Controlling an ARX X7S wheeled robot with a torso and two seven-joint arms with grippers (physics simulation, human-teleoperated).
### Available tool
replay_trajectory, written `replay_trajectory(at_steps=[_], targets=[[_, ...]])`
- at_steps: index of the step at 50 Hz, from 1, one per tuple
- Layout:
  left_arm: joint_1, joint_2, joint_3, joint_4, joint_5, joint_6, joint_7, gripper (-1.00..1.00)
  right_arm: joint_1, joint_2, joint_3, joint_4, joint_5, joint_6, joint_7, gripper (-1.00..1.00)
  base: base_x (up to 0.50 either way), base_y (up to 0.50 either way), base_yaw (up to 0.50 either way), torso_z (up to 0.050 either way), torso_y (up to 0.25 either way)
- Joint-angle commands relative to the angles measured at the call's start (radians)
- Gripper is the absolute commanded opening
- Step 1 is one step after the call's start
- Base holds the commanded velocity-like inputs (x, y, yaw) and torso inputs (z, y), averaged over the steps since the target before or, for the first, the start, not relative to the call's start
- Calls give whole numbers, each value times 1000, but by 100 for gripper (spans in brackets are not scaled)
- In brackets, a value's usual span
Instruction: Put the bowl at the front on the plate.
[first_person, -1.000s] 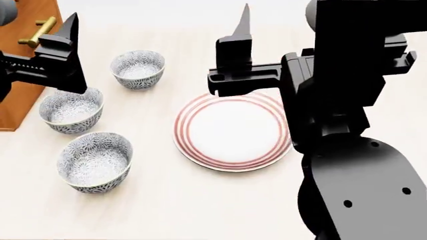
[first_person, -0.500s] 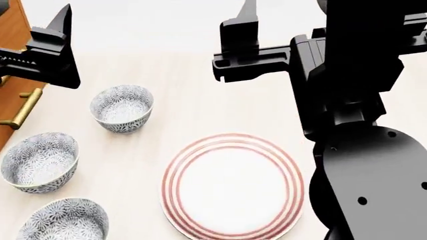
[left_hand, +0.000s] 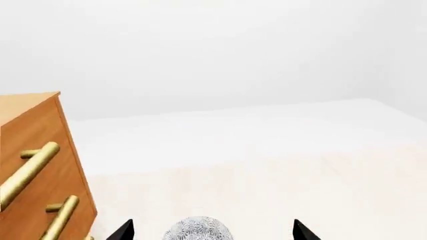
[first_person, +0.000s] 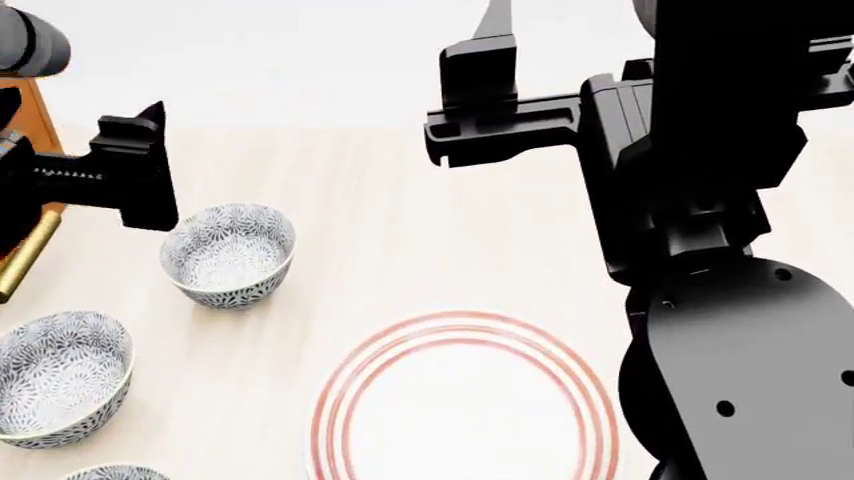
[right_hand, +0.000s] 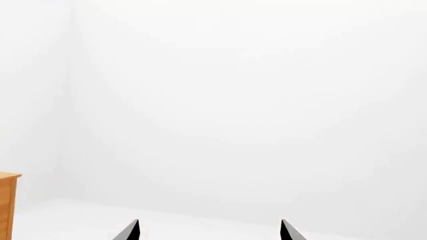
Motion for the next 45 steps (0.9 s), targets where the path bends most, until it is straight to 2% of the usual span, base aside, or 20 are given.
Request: replay_trajectory(at_steps=[1,5,14,23,26,39,45], targets=[[19,-126,10,-326,-933,31,-710,100,-28,19,-18,43,-15,-75,-10,100,0,0,0,0,0],[35,-136,26,-341,-966,51,-736,100,-20,24,-25,63,-19,-87,-13,100,0,0,0,0,0],[84,-169,99,-371,-1198,147,-901,100,-27,37,-50,91,-31,-117,-17,100,0,0,0,0,0],[135,-186,134,-350,-1236,180,-932,100,-25,48,-56,104,-33,-136,-21,100,0,0,0,0,0],[173,-188,163,-313,-1287,206,-971,100,-26,50,-53,115,-35,-149,-20,100,0,0,0,0,0],[305,-206,214,-240,-1325,278,-1016,100,-24,57,-55,128,-32,-165,-22,100,0,0,0,0,0],[370,-214,205,-233,-1298,286,-980,100,-16,57,-60,138,-30,-168,-22,100,0,0,0,0,0]])
